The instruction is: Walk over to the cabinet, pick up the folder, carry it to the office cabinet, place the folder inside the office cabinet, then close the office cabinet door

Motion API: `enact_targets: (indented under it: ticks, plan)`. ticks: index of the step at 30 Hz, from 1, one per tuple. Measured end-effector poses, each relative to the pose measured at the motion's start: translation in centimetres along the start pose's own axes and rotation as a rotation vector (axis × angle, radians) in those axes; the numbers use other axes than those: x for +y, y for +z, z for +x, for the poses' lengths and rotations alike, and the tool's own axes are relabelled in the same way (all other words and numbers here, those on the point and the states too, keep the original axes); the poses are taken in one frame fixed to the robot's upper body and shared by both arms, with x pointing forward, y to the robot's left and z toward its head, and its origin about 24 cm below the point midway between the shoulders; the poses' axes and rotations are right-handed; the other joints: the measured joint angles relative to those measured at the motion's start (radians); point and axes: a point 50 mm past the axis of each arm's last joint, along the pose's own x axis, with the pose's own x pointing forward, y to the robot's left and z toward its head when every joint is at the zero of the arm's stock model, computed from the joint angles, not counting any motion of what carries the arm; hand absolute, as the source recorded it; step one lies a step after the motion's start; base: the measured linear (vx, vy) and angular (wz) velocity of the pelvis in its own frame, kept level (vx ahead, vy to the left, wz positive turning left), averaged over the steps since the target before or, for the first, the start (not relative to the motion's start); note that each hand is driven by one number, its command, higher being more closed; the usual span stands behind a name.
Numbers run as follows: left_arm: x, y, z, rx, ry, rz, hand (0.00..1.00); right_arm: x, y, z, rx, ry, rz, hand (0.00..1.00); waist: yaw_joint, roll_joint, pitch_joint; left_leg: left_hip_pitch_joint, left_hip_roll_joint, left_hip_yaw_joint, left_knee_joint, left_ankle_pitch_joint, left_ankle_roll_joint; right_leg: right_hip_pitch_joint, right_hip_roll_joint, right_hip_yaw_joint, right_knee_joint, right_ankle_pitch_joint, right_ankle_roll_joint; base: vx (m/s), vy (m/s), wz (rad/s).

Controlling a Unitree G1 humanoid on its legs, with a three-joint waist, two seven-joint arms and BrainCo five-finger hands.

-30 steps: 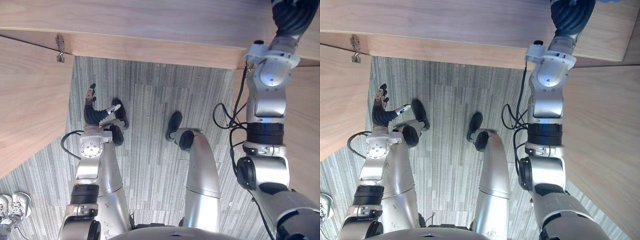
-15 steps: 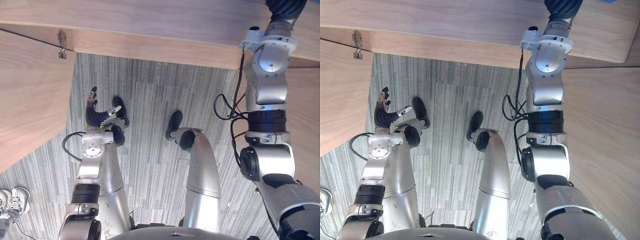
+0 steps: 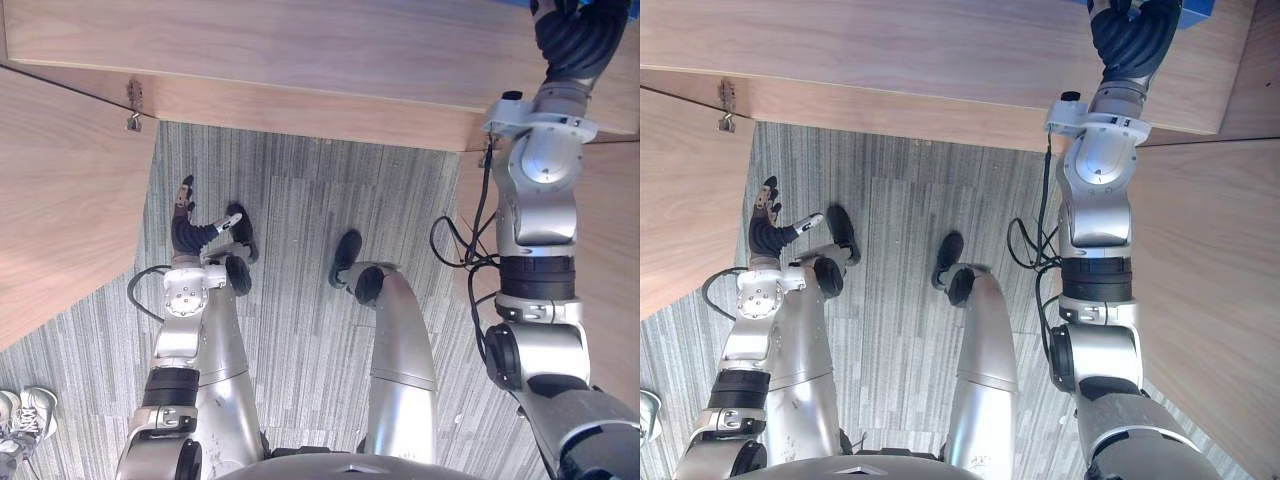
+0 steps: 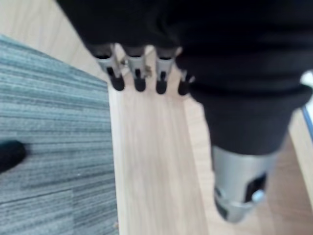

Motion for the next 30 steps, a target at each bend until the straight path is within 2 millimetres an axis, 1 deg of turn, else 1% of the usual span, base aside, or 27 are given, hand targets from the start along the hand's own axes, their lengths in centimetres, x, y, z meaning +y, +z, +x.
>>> enact_targets:
  ticks: [3, 8, 15, 19, 22, 25, 28, 30]
  plan:
    - [0.0, -0.3, -0.1, 0.014, -0.002, 0.01, 0.0, 0.0, -0.1, -0.7, -0.004, 0.01, -0.014, 1.0, -0.001, 0.0, 0.0, 0.031, -0.002, 0.016, -0.038, 0.019, 0.007, 0.018, 0.003, 0.005, -0.031, 0.016, -0.002, 0.0, 0.011, -0.03]
    - [0.2, -0.2, 0.1, 0.007, -0.003, 0.016, 0.0, 0.3, -1.2, -2.1, 0.049, 0.036, -0.001, 1.0, -0.001, 0.0, 0.0, 0.055, -0.001, 0.016, -0.054, 0.022, 0.004, 0.042, 0.011, 0.003, -0.049, 0.021, -0.002, 0.0, 0.0, 0.0]
    - [0.6, -0.3, 0.2, 0.008, 0.006, 0.028, 0.0, 0.7, -1.7, -2.7, 0.08, 0.047, 0.019, 1.0, 0.002, 0.0, 0.0, 0.054, -0.002, 0.02, -0.075, 0.029, 0.002, 0.039, 0.013, 0.002, -0.067, 0.026, -0.003, 0.0, 0.0, 0.0]
    - [0.6, -0.3, 0.2, 0.01, 0.008, 0.028, 0.0, 0.8, -1.9, -2.7, 0.086, 0.048, 0.017, 1.0, 0.003, 0.0, 0.0, 0.054, -0.004, 0.021, -0.087, 0.034, 0.002, 0.039, 0.013, 0.0, -0.077, 0.03, -0.002, 0.0, 0.0, 0.0]
    - [0.6, -0.2, 0.3, 0.006, 0.012, 0.026, 0.0, 0.7, -2.8, -2.8, 0.123, 0.042, 0.003, 1.0, 0.003, -0.001, 0.001, 0.052, -0.007, 0.021, -0.096, 0.035, 0.0, 0.037, 0.012, -0.002, -0.082, 0.029, -0.002, 0.0, -0.001, 0.01]
    - [0.8, 0.0, 0.5, -0.001, 0.023, 0.023, 0.0, 0.7, -2.9, -2.7, 0.127, 0.039, 0.001, 1.0, 0.003, -0.001, 0.002, 0.042, -0.011, 0.018, -0.104, 0.04, -0.003, 0.027, 0.01, -0.005, -0.083, 0.028, -0.001, 0.0, -0.005, 0.04]
    - [0.8, 0.5, 0.9, -0.019, 0.03, 0.016, 0.0, 0.7, -2.9, -2.1, 0.128, 0.023, 0.002, 1.0, 0.003, -0.001, 0.002, 0.014, -0.012, 0.012, -0.1, 0.044, -0.002, 0.002, 0.009, -0.01, -0.075, 0.027, -0.001, 0.0, -0.002, 0.02]
    - [0.8, 0.8, 1.2, -0.03, 0.032, 0.011, 0.0, 0.7, -2.6, -1.3, 0.12, 0.006, 0.006, 1.0, 0.001, 0.0, 0.019, 0.002, -0.013, 0.007, -0.089, 0.044, -0.002, -0.006, 0.003, -0.014, -0.061, 0.021, -0.002, 0.0, -0.007, 0.07]
